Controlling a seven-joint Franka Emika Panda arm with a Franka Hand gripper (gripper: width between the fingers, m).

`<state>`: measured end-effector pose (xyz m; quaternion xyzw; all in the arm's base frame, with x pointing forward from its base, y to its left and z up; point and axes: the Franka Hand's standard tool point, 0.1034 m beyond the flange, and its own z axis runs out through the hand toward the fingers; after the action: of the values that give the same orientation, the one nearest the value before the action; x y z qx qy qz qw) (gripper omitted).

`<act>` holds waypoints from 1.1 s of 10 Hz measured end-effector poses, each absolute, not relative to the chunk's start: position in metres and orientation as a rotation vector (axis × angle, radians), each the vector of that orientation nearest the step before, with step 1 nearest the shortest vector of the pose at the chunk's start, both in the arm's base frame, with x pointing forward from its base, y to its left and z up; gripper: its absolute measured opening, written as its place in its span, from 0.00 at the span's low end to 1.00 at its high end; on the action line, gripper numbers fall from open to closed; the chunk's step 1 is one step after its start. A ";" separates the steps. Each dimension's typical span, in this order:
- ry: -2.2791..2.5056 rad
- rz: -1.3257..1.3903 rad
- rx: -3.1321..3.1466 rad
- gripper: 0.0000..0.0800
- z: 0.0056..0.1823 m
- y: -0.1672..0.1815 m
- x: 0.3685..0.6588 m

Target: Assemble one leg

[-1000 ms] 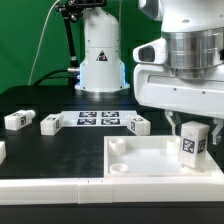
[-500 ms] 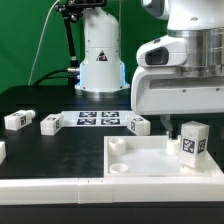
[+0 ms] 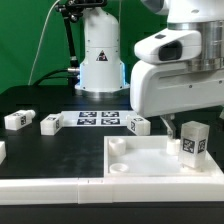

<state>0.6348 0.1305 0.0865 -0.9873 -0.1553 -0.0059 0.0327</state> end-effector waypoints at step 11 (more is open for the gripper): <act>-0.462 -0.118 -3.049 0.37 0.084 0.133 0.633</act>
Offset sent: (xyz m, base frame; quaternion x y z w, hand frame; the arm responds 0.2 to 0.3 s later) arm 0.0000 0.0000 0.0000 0.0000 0.0000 0.0000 1.0000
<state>0.6326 0.1332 0.0839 -0.9876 -0.1496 -0.0381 0.0278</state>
